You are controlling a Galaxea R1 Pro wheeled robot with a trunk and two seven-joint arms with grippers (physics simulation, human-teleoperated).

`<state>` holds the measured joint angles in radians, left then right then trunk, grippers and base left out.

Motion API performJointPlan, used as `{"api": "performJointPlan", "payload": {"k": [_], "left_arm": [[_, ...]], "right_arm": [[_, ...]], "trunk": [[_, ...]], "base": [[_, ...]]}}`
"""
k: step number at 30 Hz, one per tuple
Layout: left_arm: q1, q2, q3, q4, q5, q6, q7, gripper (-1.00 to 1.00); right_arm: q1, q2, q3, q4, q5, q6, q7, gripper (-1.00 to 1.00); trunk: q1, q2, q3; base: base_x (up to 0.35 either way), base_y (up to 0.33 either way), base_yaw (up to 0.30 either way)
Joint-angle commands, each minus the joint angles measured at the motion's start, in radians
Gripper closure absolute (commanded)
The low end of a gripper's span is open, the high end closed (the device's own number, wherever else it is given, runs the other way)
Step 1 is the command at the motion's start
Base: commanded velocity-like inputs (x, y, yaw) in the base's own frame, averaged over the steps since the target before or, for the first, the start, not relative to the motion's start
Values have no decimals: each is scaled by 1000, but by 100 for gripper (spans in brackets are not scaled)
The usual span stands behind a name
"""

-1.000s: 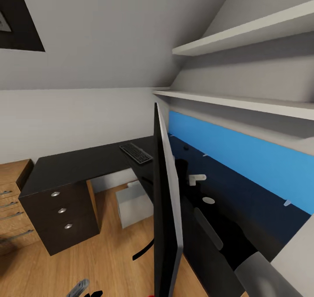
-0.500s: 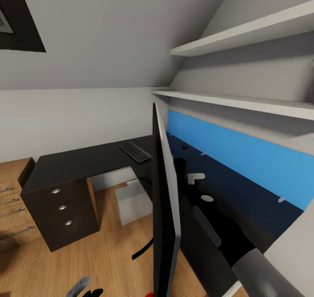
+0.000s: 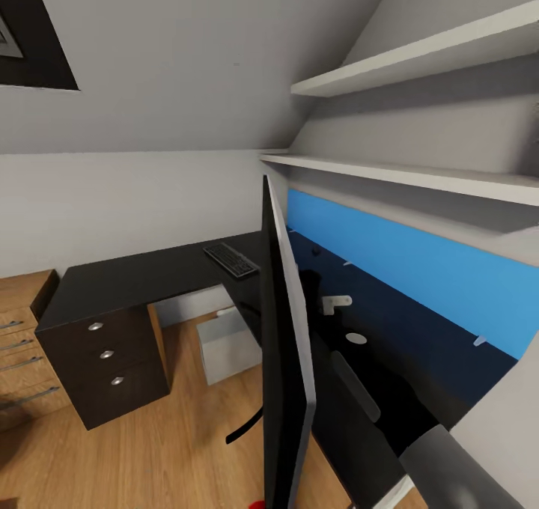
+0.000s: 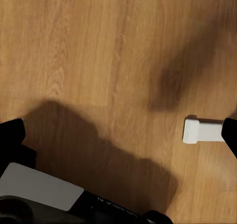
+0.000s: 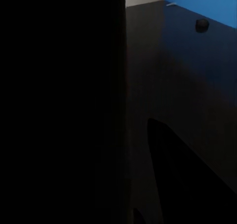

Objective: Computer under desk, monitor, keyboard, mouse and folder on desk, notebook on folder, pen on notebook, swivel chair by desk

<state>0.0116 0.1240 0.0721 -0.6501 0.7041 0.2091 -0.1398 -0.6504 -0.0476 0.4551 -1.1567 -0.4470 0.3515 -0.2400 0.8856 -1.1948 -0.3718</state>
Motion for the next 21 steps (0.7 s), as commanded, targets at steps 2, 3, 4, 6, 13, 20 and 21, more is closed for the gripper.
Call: {"api": "performJointPlan", "payload": {"k": [2, 3, 4, 6, 13, 20, 21], "left_arm": [[8, -1, 4, -5, 8, 5, -3, -100], [13, -1, 4, -7, 9, 1, -3, -100], [17, -1, 5, -9, 9, -1, -2, -100], [18, -1, 5, -9, 9, -1, -1, -100], [19, 0, 5, -10, 8, 0, 3, -100], [21, 0, 48, -9, 6, -1, 5, -100], [21, 0, 48, -9, 6, -1, 5, -100]], "right_arm": [[-2, -2, 2, -3, -4, 11, -11, 100], [-2, -2, 2, -3, -5, 26, -11, 100], [-2, -2, 3, -4, -4, 34, -12, 100], [-2, 0, 3, -4, -4, 36, -13, 100], [-2, -3, 1, -4, -6, 42, -13, 100], [-2, -3, 0, 5, -6, 45, -12, 100], [-2, -3, 0, 5, -6, 45, -12, 100]], "trunk": [[0, -1, -1], [0, -1, -1], [0, -1, -1], [0, -1, -1], [0, -1, -1], [0, -1, -1], [0, -1, -1]], "base": [[-1, -204, 0], [0, -259, 0], [-37, -300, 0], [-51, -309, 0], [-94, -325, 197], [-38, -333, 268], [-1, -336, 271]]}}
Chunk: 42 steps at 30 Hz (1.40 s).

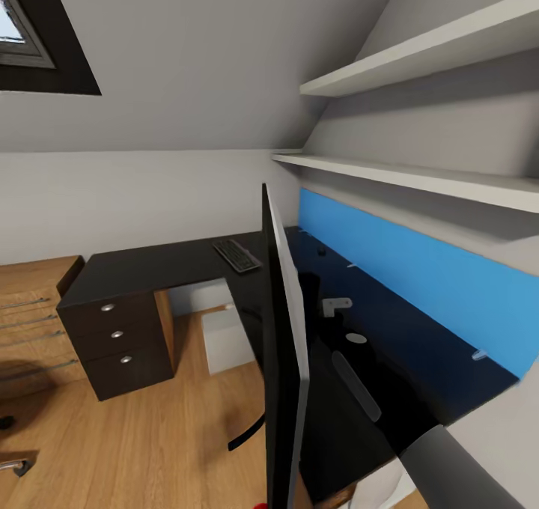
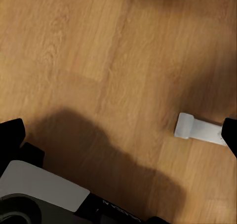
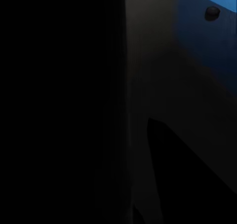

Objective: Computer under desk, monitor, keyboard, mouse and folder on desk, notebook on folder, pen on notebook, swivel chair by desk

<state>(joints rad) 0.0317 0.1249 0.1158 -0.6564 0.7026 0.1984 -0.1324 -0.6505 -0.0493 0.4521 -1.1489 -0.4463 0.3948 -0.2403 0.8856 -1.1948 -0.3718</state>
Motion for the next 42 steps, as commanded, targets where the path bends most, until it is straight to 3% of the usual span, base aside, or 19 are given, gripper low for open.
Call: {"api": "performJointPlan", "payload": {"k": [1, 25, 29, 31, 32, 42], "left_arm": [[1, -1, 5, -2, 8, 10, -3, -100], [4, 0, 7, -2, 8, 8, -4, -100], [97, -4, 36, -49, 11, -28, -13, -100], [183, -12, 63, -127, 11, -55, -12, -100], [260, -40, 101, -183, 10, -100, -9, -100], [275, -52, 133, -193, 10, -115, -10, -100]], "right_arm": [[-1, -1, 3, 0, -7, 1, -11, 100], [-1, -1, 3, 2, -8, 2, -10, 100], [-1, -5, 3, 2, -7, 2, -9, 100], [-1, -7, 3, 2, -8, 2, -8, 100], [-1, -10, 3, 3, -8, 2, -5, 100], [-1, -8, 5, 2, -5, 2, -4, 100]], "trunk": [[0, -1, -1], [0, -1, -1], [0, -1, -1], [0, -1, -2], [0, -1, -2], [0, -1, -2]], "base": [[0, -337, 272], [0, -337, 273], [0, -337, 238], [0, -337, 110], [0, -337, 14], [0, -337, 4]]}}
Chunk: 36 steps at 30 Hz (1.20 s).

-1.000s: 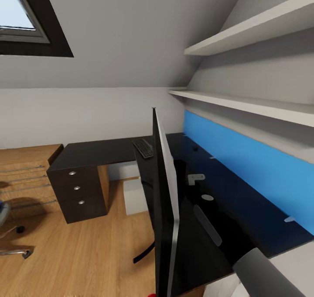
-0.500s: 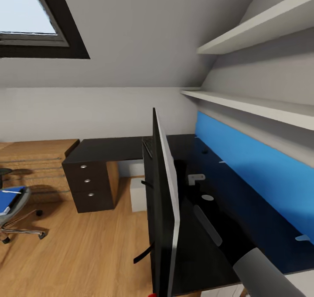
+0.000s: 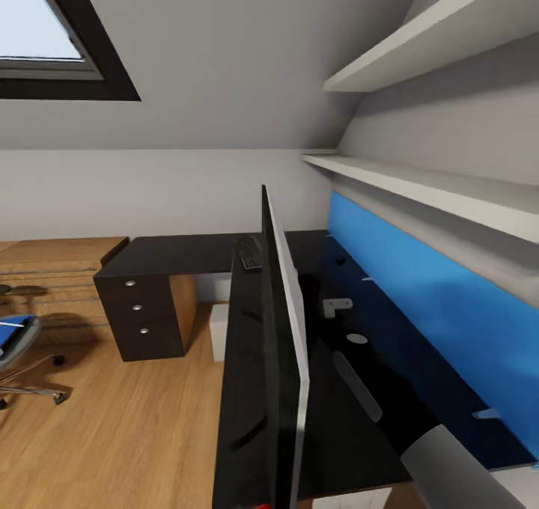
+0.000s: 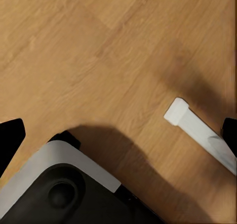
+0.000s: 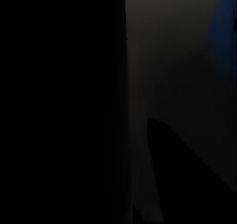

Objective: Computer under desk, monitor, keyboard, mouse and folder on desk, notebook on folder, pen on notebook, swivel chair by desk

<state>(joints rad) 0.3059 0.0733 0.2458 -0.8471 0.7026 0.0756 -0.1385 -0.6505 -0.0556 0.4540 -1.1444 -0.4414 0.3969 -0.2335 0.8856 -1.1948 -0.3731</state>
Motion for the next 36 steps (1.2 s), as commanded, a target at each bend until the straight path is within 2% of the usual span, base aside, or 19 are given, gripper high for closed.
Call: {"api": "performJointPlan", "payload": {"k": [1, 10, 26, 36], "left_arm": [[1, -1, 3, -2, 10, 8, -4, -100], [1, -1, 4, -3, 9, 7, -5, -100], [1, -1, 5, -1, 9, 6, -6, -100], [1, 0, 6, 0, 9, 6, -6, -100]], "right_arm": [[-1, -1, 4, -3, -9, 0, -11, 100], [-1, 0, 5, -6, -8, 0, -14, 100], [-1, 2, 5, -3, -8, 0, -15, 100], [-1, 2, 2, 0, -10, 0, -16, 100]], "trunk": [[0, -1, -1], [0, -1, -1], [0, -1, -1], [0, -1, -1]], "base": [[0, -337, 0], [0, -337, 5], [0, -339, 221], [63, -283, -4]]}}
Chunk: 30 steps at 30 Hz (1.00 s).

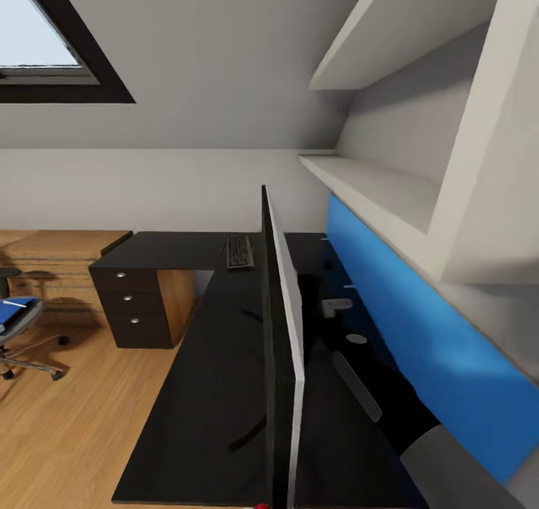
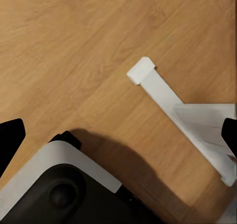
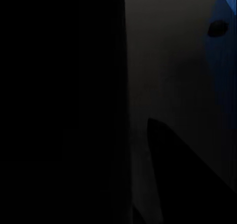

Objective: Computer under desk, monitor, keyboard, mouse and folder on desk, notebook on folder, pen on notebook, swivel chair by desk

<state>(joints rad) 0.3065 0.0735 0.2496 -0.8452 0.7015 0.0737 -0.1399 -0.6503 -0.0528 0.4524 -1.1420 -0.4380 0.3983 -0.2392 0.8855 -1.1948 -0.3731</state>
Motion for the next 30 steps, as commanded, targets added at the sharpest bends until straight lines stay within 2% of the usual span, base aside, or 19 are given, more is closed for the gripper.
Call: {"api": "performJointPlan", "payload": {"k": [1, 9, 18, 30], "left_arm": [[0, 0, 3, -2, 10, 8, -4, -100], [0, 2, 7, -2, 10, 10, -6, -100], [0, 0, 8, 2, 10, 8, -6, -100], [0, 2, 8, 3, 10, 9, -6, -100]], "right_arm": [[-2, -1, 3, -3, -13, -1, -10, 100], [-2, 0, 3, 2, -13, -1, -11, 100], [-5, 0, 3, 63, -15, -2, -2, 100], [-12, -1, 3, 98, -15, -4, 3, 100]], "trunk": [[0, -1, -1], [0, -1, -1], [0, -1, -1], [0, -1, -1]], "base": [[43, -68, -108], [18, -23, -37], [199, -51, -1], [23, -32, 0]]}}
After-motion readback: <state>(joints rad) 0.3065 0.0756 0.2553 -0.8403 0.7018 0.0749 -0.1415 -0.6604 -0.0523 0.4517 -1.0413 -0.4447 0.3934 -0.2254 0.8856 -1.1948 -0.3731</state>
